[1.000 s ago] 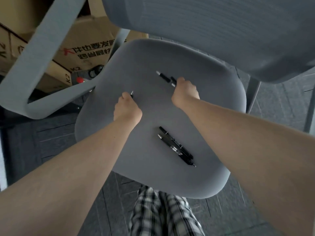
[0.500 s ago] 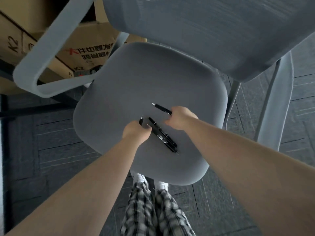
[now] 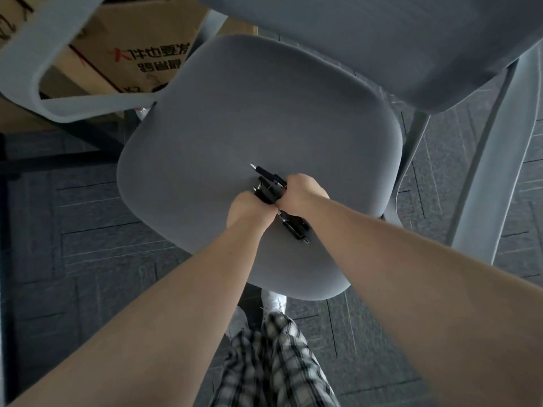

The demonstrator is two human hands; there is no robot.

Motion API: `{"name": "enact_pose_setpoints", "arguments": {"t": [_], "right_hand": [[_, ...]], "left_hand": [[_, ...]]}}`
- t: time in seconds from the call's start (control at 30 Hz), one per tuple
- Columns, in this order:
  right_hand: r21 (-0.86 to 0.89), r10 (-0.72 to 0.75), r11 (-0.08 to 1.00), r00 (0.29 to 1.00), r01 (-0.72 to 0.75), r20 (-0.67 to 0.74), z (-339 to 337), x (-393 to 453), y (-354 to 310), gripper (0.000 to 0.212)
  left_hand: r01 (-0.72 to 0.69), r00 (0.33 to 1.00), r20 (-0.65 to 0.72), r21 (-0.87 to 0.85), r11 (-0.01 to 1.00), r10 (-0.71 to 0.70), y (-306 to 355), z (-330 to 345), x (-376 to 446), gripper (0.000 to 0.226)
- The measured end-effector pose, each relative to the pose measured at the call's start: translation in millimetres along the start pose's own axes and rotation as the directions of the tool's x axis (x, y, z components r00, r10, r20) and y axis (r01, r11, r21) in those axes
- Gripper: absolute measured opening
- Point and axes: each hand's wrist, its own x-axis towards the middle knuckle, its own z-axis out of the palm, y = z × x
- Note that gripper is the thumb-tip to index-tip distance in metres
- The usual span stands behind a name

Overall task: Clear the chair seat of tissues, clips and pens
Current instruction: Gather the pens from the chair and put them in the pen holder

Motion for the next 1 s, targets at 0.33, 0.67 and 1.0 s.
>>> {"name": "enact_pose_setpoints", "arguments": {"t": [0.33,0.67,1.0], "right_hand": [[0.020,0.068,0.998,0.984,-0.065,-0.163,-11,-8,8,0.010],[0.062,0.060,0.997,0.985,-0.051,-0.160,-17,-12,1,0.034],[0.068,-0.213,0.973,0.973,0.220,-0.091,-33,-51,-56,0.035]], "left_hand": [[0.019,0.999,-0.048,0.040,0.999,-0.017,7,5,-7,0.028],[-0.137,0.984,-0.119,-0.031,0.990,0.132,3,-18,-13,0.012],[-0.240,0.961,-0.175,-0.128,0.962,0.216,-7,-95,-36,0.021]]}}
